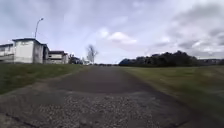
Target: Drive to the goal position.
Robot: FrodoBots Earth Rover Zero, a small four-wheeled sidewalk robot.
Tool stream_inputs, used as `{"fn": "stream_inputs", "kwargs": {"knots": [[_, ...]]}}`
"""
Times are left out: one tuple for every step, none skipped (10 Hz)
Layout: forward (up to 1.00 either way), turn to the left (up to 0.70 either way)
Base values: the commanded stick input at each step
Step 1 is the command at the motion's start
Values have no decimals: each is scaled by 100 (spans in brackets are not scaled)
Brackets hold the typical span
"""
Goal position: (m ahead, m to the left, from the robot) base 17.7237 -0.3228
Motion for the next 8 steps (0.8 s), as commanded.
{"fn": "stream_inputs", "kwargs": {"knots": [[70, 4], [70, 30], [70, 23], [70, 4], [70, 2], [70, 2], [70, 2], [70, 2]]}}
